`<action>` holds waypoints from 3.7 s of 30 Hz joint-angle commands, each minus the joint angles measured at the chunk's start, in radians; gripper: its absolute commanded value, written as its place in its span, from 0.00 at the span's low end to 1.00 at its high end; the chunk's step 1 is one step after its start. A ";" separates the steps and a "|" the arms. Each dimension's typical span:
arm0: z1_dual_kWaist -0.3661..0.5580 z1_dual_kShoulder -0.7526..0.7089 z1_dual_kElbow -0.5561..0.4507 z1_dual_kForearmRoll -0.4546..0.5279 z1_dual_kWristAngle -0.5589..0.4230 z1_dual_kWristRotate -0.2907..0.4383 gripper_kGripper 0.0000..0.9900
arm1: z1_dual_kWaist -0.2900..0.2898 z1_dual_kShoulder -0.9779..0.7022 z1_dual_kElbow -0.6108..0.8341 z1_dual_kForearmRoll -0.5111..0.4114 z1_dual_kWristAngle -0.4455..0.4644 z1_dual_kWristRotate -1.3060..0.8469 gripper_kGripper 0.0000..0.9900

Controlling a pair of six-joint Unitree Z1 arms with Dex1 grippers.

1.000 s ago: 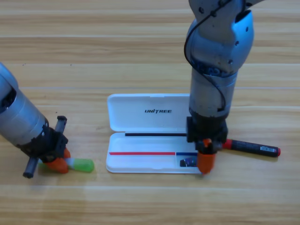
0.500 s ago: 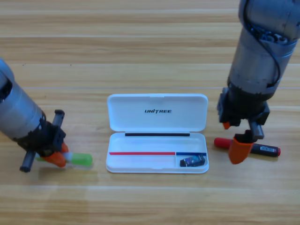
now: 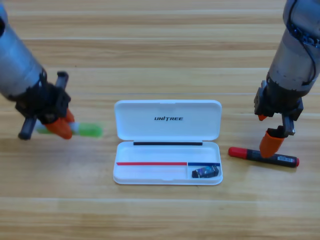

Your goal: Clean up eraser and pencils

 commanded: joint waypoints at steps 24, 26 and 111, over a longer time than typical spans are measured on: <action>-0.296 0.292 -0.239 0.035 -0.039 -0.236 0.00 | -0.053 0.192 0.014 -0.012 -0.009 -0.070 0.00; -0.301 0.309 -0.244 0.028 -0.041 -0.239 0.00 | -0.053 0.181 0.016 -0.012 0.000 -0.070 0.00; -0.092 -0.136 -0.284 0.279 -0.050 -0.183 1.00 | 0.201 0.137 -0.248 0.187 0.044 0.016 0.00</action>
